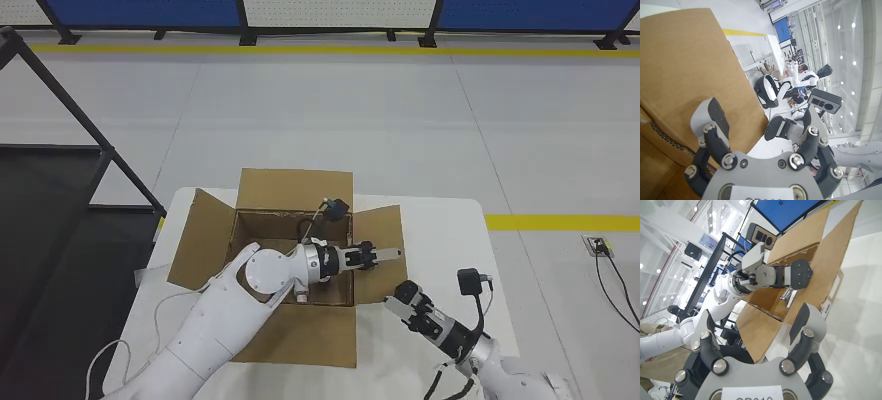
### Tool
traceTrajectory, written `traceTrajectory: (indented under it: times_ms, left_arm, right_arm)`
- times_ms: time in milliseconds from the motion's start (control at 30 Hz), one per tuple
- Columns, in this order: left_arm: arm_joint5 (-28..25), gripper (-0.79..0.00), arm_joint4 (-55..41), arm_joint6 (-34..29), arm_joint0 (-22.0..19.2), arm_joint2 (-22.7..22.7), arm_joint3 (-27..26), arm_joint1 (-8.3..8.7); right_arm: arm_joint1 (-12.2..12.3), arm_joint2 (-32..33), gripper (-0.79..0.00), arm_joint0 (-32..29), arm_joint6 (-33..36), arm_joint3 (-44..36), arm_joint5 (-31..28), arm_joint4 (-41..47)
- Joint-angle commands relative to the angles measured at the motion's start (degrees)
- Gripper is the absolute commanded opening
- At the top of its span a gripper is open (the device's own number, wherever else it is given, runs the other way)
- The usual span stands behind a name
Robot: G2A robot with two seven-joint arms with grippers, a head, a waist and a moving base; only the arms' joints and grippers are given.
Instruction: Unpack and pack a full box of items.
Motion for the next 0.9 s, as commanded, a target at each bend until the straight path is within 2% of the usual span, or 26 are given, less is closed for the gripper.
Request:
traceTrajectory:
  times_ms: [0, 167, 300, 567, 767, 833, 867]
  left_arm:
    - [-0.25, 0.000, 0.53, 0.39, 0.26, -0.56, -0.38, 0.03]
    - [-0.81, 0.000, 1.42, 1.54, 1.64, -4.65, -3.10, 1.12]
    - [-1.80, 0.000, 4.23, 2.63, 4.86, -11.23, -6.67, 3.37]
    - [-1.30, 0.000, 5.73, 5.38, 18.69, -31.08, -21.91, 8.55]
    - [0.55, 0.000, 3.09, 6.55, 29.15, -43.31, -33.03, 10.58]
    - [0.78, 0.000, 2.28, 5.36, 31.65, -45.81, -35.42, 11.00]
    - [0.78, 0.000, 2.28, 5.36, 31.65, -45.81, -35.42, 11.00]
  right_arm:
    - [0.10, -0.25, 0.000, 0.61, 0.08, 0.76, 0.69, 0.21]
    - [0.39, -0.56, 0.000, 1.17, 0.11, 1.74, 3.18, -0.56]
    - [0.71, -0.11, 0.000, 1.09, 0.67, 2.55, 4.26, -0.33]
    - [1.13, -0.77, 0.000, 2.66, 2.03, 5.55, 3.90, 2.33]
    - [1.36, -2.82, 0.000, 5.65, 3.20, 5.63, 5.19, 1.36]
    - [1.40, -3.57, 0.000, 6.29, 3.06, 5.57, 5.73, 1.05]
    - [1.41, -3.93, 0.000, 6.59, 2.96, 5.64, 6.05, 0.91]
